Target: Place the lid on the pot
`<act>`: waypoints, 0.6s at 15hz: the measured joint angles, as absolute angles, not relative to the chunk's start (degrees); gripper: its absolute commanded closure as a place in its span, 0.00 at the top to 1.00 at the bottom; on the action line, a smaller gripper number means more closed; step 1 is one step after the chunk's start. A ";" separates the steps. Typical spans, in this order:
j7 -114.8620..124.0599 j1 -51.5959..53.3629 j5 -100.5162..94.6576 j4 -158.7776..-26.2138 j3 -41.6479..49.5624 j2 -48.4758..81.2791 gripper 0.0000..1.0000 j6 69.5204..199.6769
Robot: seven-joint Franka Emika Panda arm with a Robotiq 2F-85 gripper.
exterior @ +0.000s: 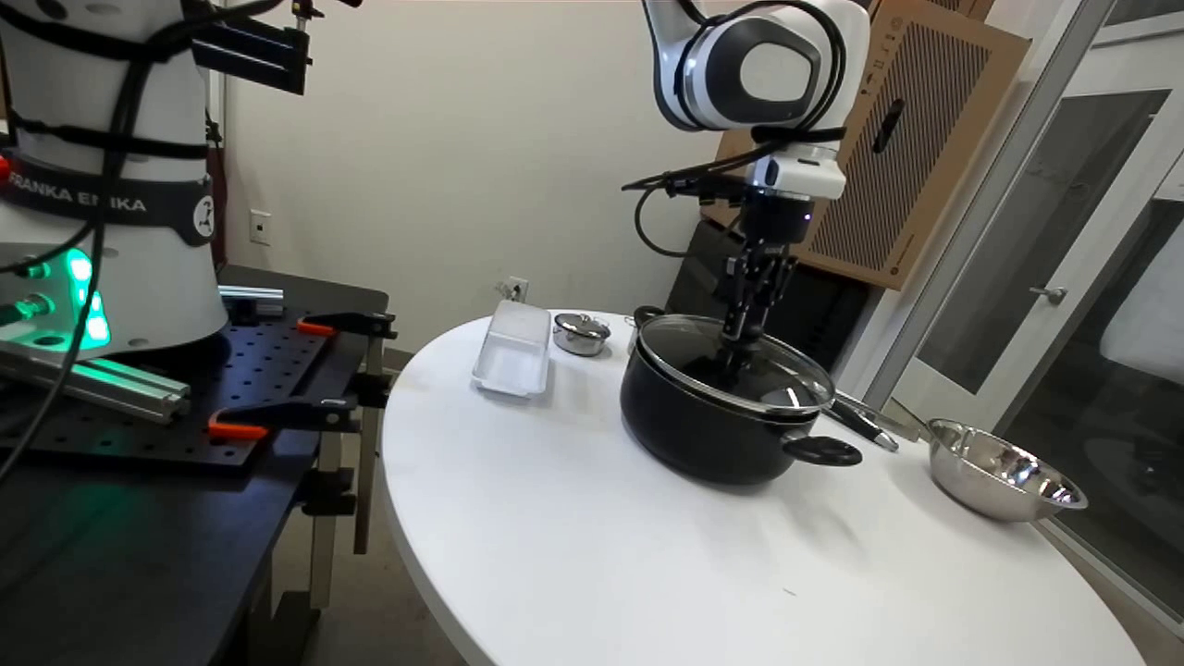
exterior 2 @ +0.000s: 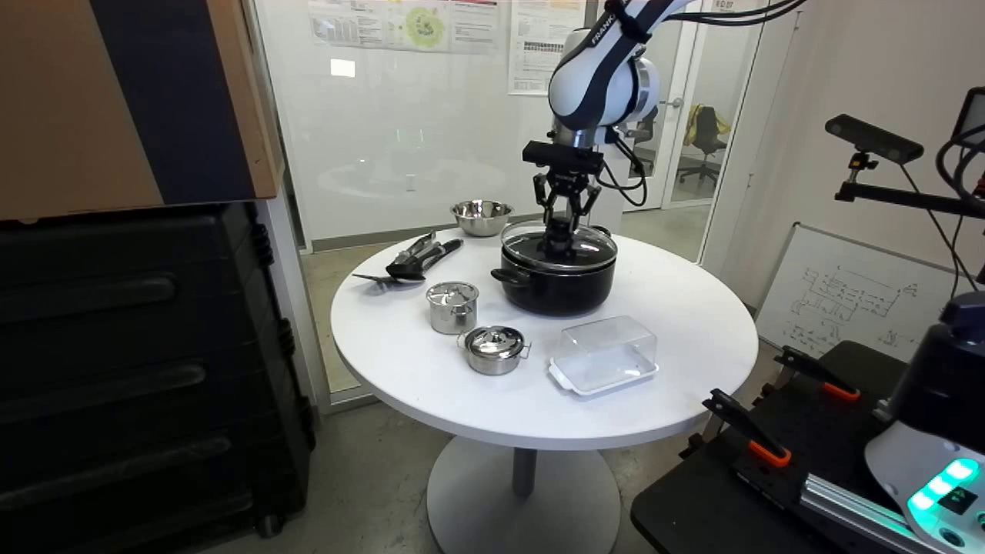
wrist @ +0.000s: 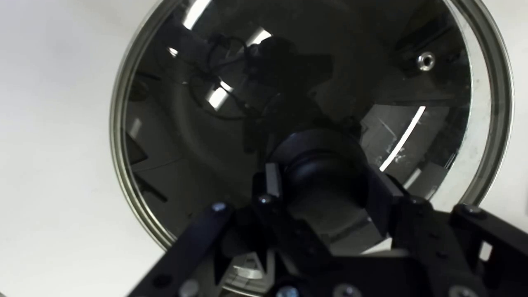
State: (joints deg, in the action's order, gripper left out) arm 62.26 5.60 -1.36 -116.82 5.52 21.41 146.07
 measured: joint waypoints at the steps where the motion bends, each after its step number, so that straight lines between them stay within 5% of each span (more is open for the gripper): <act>1: 62.39 5.68 -1.36 -116.70 5.52 21.41 0.26 146.07; 9: 64.00 6.08 -1.42 -116.59 5.63 21.86 0.26 146.07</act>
State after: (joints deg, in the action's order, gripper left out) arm 64.00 6.08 -1.42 -116.59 5.63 21.86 146.07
